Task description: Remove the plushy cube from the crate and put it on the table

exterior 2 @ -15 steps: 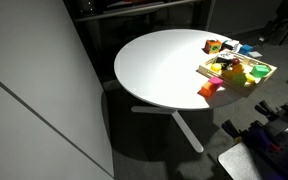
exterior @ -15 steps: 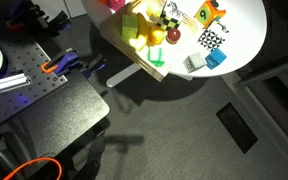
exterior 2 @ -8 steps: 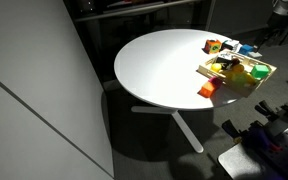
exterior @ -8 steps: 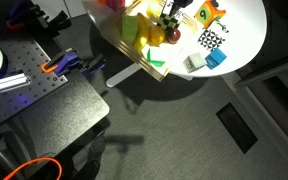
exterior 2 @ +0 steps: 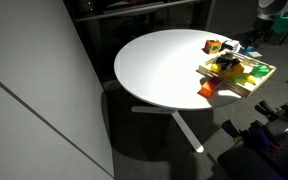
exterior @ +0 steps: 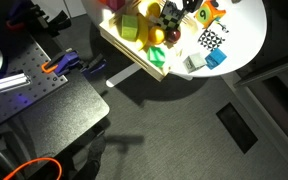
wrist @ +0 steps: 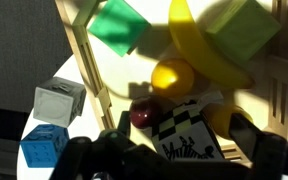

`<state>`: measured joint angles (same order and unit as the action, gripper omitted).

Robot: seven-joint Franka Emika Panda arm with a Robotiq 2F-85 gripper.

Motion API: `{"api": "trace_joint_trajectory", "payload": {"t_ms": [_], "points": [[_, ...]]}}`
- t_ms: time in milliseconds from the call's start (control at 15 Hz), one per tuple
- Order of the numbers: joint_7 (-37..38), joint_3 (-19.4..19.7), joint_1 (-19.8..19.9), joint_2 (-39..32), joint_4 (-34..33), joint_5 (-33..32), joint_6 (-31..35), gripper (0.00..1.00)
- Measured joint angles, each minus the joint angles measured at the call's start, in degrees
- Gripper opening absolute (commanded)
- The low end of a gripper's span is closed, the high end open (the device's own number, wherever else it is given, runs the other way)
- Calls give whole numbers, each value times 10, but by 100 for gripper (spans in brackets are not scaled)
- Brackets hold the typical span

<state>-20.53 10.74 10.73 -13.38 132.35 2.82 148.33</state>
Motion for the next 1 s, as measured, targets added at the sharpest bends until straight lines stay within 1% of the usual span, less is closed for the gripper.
{"api": "trace_joint_trajectory", "payload": {"t_ms": [267,533,1000], "points": [[0,-26,5,-44,-43,2,-1,100],[0,-44,5,-74,-70,0,0,100],[1,-50,2,-110,-94,-53,3,100]]}}
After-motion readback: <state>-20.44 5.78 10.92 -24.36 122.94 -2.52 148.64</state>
